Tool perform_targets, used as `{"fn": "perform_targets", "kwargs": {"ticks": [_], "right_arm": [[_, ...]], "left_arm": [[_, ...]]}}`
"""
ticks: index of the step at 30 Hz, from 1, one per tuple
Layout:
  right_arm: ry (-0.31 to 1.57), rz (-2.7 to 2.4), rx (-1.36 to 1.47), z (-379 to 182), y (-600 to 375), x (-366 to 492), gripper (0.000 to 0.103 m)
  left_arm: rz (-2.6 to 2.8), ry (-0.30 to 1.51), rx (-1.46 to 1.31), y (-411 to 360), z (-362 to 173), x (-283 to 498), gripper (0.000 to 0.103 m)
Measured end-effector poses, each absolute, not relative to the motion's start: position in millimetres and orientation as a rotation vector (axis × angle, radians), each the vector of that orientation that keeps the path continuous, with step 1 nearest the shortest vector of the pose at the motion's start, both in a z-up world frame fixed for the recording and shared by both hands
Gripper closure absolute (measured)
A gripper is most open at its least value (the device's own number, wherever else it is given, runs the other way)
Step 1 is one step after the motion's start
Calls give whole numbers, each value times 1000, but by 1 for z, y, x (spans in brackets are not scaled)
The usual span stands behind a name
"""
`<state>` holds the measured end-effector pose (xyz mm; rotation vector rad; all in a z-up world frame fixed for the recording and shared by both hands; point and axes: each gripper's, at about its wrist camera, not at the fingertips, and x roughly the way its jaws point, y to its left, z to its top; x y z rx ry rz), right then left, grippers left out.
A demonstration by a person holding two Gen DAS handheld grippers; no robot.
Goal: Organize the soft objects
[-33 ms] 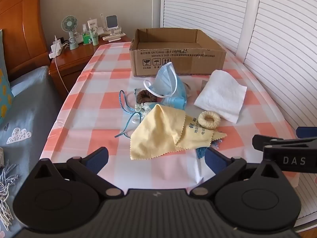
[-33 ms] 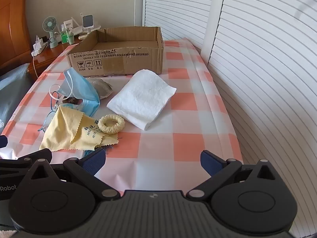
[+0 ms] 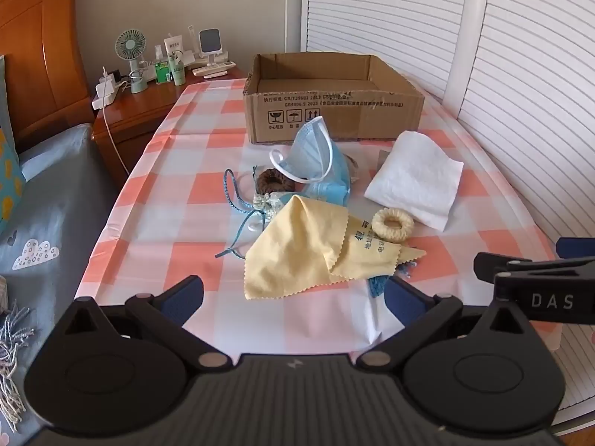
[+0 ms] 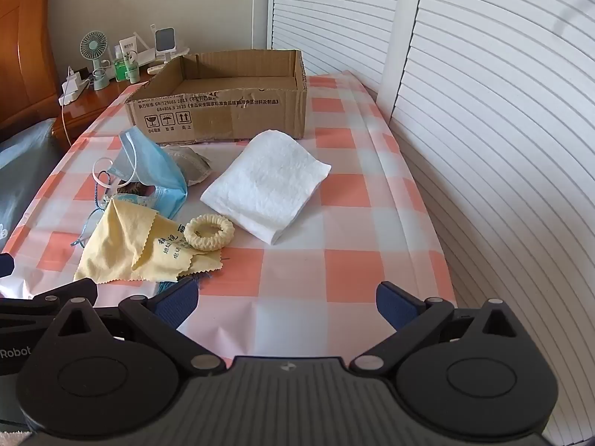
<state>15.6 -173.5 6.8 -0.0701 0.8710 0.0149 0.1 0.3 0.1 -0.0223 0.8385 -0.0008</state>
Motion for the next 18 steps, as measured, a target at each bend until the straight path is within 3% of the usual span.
{"fn": "perform_targets", "kwargs": {"ticks": [18], "right_arm": [[867, 16, -70, 7, -174, 15, 0]], "left_arm": [[3, 837, -15, 0, 0, 0, 1]]}}
